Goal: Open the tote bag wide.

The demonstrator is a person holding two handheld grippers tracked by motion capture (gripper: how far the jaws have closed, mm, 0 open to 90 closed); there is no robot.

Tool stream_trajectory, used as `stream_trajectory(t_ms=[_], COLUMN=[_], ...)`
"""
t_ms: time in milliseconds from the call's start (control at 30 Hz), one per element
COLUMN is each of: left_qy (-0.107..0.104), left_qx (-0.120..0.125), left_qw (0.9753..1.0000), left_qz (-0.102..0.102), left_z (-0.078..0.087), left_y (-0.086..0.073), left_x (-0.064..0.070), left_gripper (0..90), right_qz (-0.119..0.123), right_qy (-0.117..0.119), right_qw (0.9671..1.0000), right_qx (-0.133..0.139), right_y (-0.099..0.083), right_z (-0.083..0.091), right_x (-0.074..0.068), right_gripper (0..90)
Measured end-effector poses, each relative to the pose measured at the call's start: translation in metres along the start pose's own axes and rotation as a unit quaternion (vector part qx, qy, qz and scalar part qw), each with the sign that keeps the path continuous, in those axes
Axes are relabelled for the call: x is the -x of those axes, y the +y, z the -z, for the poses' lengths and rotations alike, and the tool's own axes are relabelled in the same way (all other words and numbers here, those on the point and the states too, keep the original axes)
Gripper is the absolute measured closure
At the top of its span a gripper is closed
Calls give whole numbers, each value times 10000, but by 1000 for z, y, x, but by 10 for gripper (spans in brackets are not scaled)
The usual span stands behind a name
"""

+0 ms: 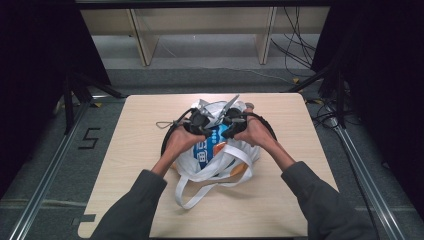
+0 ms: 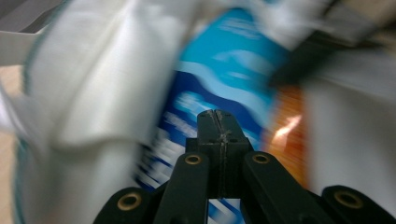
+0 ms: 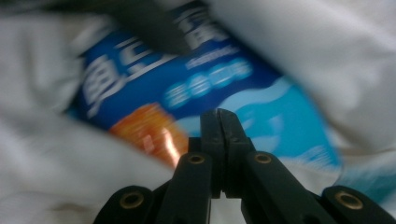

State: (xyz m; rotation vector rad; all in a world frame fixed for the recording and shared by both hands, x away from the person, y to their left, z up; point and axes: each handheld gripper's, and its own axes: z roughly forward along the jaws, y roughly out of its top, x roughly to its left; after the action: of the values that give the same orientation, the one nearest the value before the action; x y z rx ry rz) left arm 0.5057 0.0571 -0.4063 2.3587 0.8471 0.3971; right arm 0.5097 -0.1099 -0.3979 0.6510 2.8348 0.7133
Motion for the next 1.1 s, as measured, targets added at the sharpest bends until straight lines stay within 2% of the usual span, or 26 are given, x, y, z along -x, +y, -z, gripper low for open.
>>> stream_trajectory(t_ms=[67,133,167,200,233,267,300,333,367,400,433,500,533,633,667,700,733,767,833,867,900,933,967,1000,1033,1100], left_qy=[127,309,647,904,1031,903,847,946,1018,935,803,797,722,604,539,506,506,560,455,455,480,445,427,427,492,517], left_qx=[-227,-497,-681,-870,-1142,-945,-744,-783,-834,-830,-609,-579,-620,-459,-451,-450,-450,-602,-527,-527,-572,-614,-795,-795,-905,-913], left_qw=[9992,9969,9947,9920,9877,9897,9901,9899,9901,9912,9943,9951,9954,9969,9973,9973,9973,9962,9970,9970,9970,9971,9958,9958,9944,9943], left_qz=[308,520,421,158,288,587,832,708,486,433,361,114,128,187,234,283,283,278,335,335,197,105,-119,-119,-229,-184], left_z=[-15,-24,-25,-25,-26,-27,-28,-28,-26,-23,-14,-5,-2,4,5,6,6,10,15,15,17,17,17,17,16,16], left_y=[0,-9,-17,-22,-35,-42,-47,-45,-42,-39,-33,-30,-31,-38,-43,-49,-49,-60,-67,-67,-69,-69,-68,-68,-66,-66], left_x=[-20,-40,-49,-57,-69,-75,-77,-72,-66,-62,-52,-44,-40,-43,-45,-46,-46,-49,-50,-50,-50,-49,-42,-42,-39,-38], left_gripper=[897,898,898,898,898,898,898,898,897,896,896,895,879,880,881,883,884,887,893,893,893,895,896,895,896,895], right_qz=[120,248,258,271,169,-4,-163,-282,-232,-115,-76,-72,120,143,19,-50,-50,-278,-670,-670,-902,-1104,-1618,-1618,-1706,-1723], right_qy=[48,14,-45,-105,-143,-42,-21,6,-24,-50,-62,-157,-226,-599,-678,-807,-807,-1048,-1252,-1252,-1367,-1097,-710,-710,-616,-631], right_qw=[9998,9990,9984,9975,9980,9995,9996,9995,9995,9994,9993,9996,9981,9942,9941,9946,9946,9932,9893,9893,9862,9878,9841,9841,9833,9829], right_qx=[-125,-378,-503,-638,-597,-316,-214,-160,-215,-318,-358,242,559,886,843,651,651,413,331,331,240,94,176,176,130,151], right_y=[-13,-34,-47,-64,-75,-92,-99,-103,-102,-97,-93,-69,-57,-24,-15,-9,-9,-7,-17,-17,-26,-40,-59,-59,-69,-69], right_z=[4,7,9,12,11,8,6,3,1,2,5,23,28,29,22,14,14,-1,-10,-10,-16,-27,-48,-48,-64,-64], right_x=[-10,-19,-23,-26,-27,-25,-25,-27,-28,-29,-28,-26,-21,-9,-1,8,8,34,58,58,71,90,98,98,95,95], right_gripper=[900,900,900,900,900,900,900,900,900,900,900,900,900,900,900,900,900,900,900,900,900,900,900,900,900,900])
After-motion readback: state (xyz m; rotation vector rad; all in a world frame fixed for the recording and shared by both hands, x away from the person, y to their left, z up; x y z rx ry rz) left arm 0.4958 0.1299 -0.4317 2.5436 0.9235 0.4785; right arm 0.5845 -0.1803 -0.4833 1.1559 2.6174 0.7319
